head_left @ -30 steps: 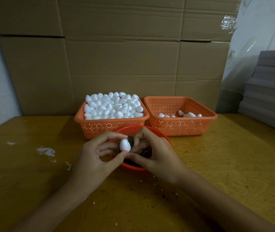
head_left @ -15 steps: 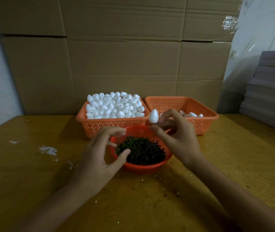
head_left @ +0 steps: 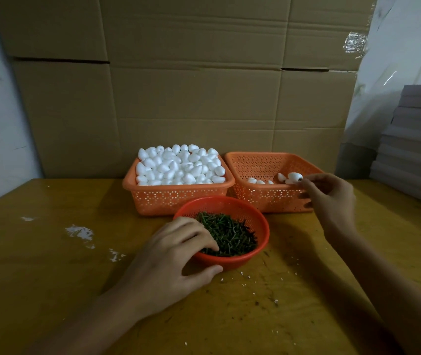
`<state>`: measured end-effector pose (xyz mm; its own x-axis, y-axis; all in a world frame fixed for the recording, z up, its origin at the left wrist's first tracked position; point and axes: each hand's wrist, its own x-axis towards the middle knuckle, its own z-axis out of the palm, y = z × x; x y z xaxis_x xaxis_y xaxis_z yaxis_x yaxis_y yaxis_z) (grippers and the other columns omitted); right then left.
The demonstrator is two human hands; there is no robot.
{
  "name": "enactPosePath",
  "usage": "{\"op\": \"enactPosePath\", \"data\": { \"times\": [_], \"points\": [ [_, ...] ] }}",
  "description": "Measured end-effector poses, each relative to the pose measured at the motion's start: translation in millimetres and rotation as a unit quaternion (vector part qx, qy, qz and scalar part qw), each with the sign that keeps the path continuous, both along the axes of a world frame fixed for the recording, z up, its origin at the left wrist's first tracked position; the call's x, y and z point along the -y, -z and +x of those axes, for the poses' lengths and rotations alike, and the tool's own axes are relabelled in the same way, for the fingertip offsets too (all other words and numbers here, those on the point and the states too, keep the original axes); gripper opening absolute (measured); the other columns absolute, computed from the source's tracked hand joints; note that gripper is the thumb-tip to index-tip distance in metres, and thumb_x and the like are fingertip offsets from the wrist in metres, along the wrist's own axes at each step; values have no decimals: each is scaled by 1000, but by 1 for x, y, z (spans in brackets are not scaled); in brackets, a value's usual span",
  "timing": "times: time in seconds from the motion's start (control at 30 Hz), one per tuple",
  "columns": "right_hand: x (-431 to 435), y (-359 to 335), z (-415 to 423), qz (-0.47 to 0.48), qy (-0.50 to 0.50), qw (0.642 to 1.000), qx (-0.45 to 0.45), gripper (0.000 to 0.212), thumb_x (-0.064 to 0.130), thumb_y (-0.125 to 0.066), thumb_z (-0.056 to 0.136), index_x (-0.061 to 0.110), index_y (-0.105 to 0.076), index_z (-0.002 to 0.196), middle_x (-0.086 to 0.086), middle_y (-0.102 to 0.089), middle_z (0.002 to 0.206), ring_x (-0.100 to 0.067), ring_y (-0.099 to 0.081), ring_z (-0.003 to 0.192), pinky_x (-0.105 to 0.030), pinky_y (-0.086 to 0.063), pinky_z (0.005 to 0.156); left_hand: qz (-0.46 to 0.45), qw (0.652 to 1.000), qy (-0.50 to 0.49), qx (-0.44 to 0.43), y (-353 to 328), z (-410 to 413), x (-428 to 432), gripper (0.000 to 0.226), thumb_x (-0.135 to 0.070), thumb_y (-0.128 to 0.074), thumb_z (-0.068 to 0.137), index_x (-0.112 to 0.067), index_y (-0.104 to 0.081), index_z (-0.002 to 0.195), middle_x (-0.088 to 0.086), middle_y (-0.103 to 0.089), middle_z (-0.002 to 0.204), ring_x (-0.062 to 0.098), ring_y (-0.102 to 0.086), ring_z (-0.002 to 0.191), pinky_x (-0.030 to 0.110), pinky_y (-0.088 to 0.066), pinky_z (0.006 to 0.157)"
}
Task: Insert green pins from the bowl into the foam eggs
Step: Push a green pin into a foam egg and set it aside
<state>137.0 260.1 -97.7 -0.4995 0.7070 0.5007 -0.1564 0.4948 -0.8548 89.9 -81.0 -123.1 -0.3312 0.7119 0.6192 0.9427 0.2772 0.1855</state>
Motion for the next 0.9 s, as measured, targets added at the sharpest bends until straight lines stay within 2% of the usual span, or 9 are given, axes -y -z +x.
{"op": "enactPosePath", "data": {
  "times": [0.17,0.27,0.4,0.53,0.6,0.67,0.73,0.83,0.9],
  "points": [
    [-5,1,-2,25,8,1000,10,12,22,-73,95,24,-73,107,6,-74,96,-7,-74,78,-33,-64,66,-11,1000,-4,3,1,0,1,29,-54,-66,97,-30,-73,112,-20,-63,117,5,-55,122,35,-51,99],
    [-6,0,-4,35,-7,999,26,26,23,-71,96,23,-70,122,8,-72,106,-4,-73,84,-27,-62,65,-21,1000,-8,1,1,0,1,26,-51,-65,97,-31,-73,110,-21,-63,115,3,-56,117,35,-51,97],
    [-2,0,-3,56,-20,997,44,41,12,-65,99,23,-60,138,1,-72,122,-15,-73,103,-37,-64,74,-33,999,-12,-9,2,1,1,23,-49,-62,98,-30,-74,104,-20,-65,110,2,-60,107,34,-51,93],
    [22,-4,2,170,28,984,40,35,6,-64,99,19,-60,131,6,-71,115,-12,-69,99,-46,-63,80,-36,999,-11,-10,2,1,0,20,-45,-61,98,-30,-74,104,-20,-65,108,2,-59,106,31,-50,93],
    [44,-12,4,232,-33,972,29,24,13,-63,99,19,-62,123,11,-70,109,-5,-67,94,-41,-63,76,-36,999,-9,-10,2,1,0,19,-43,-61,98,-30,-73,104,-20,-64,107,1,-59,105,30,-50,93],
    [70,-19,7,297,-141,942,65,20,29,-57,100,23,-65,118,16,-69,110,-1,-65,97,-31,-60,78,-35,999,-9,-12,2,0,0,19,-43,-60,98,-31,-73,104,-21,-64,107,0,-59,104,30,-50,93],
    [97,-19,10,375,-245,881,155,34,48,-46,103,29,-65,124,17,-66,119,1,-61,108,-26,-55,89,-36,999,-9,-15,2,0,0,18,-44,-61,98,-31,-72,103,-20,-64,106,1,-59,102,30,-50,90],
    [124,-5,11,488,-294,772,283,54,58,-23,107,32,-61,135,12,-61,133,-7,-55,121,-36,-46,102,-39,999,-7,-28,1,0,0,20,-46,-62,98,-29,-71,101,-19,-63,103,2,-57,96,25,-46,88],
    [129,0,12,497,-288,755,317,61,59,-14,105,33,-59,136,12,-60,136,-10,-55,123,-41,-45,102,-45,998,-8,-38,1,1,-1,24,-50,-61,98,-29,-71,100,-19,-62,101,1,-55,94,20,-42,87]
  ]
}}
